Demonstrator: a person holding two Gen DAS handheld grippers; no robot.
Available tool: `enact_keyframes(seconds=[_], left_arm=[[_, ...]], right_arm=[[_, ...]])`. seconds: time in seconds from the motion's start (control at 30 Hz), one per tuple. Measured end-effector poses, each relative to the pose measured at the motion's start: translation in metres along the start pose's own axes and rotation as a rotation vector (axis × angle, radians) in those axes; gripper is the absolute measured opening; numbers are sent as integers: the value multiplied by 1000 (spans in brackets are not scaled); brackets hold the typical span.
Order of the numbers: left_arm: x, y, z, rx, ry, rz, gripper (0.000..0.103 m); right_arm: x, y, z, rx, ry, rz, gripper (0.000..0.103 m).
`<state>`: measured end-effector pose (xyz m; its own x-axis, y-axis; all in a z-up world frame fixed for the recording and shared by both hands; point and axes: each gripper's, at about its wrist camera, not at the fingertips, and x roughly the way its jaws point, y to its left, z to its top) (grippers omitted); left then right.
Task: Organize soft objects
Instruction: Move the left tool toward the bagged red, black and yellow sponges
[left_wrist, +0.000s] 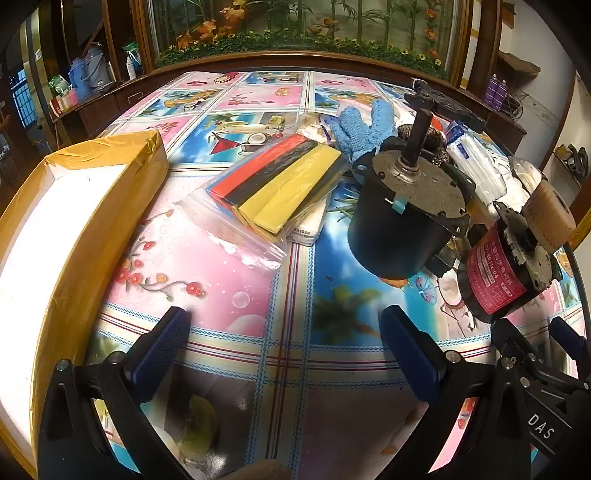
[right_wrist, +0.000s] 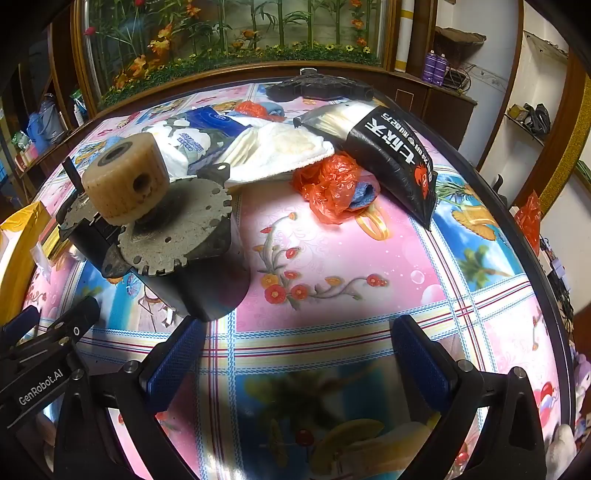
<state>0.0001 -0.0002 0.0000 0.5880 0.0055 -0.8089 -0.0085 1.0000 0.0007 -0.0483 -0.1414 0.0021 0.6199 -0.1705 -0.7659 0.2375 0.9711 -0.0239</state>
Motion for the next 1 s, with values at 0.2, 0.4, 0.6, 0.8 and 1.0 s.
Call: enact_keyframes(seconds=[0.2,0.4,0.6,0.8,1.0], left_arm=[[0,0,0,-1,0,-3,103],[0,0,0,-1,-1,-2,103],[-5,2,-6,-1,0,0,103],[-6,-1,-8,85,72,-56,103],[-10,1,-12,83,57,-63,103]], right_arm=[[0,0,0,-1,-1,-1,102],[0,0,0,-1,-1,-2,102],[0,0,1,-1,-1,-1,102],[0,1,1,-2,-1,-4,102],[1,2,-4,-4,2,6,102]])
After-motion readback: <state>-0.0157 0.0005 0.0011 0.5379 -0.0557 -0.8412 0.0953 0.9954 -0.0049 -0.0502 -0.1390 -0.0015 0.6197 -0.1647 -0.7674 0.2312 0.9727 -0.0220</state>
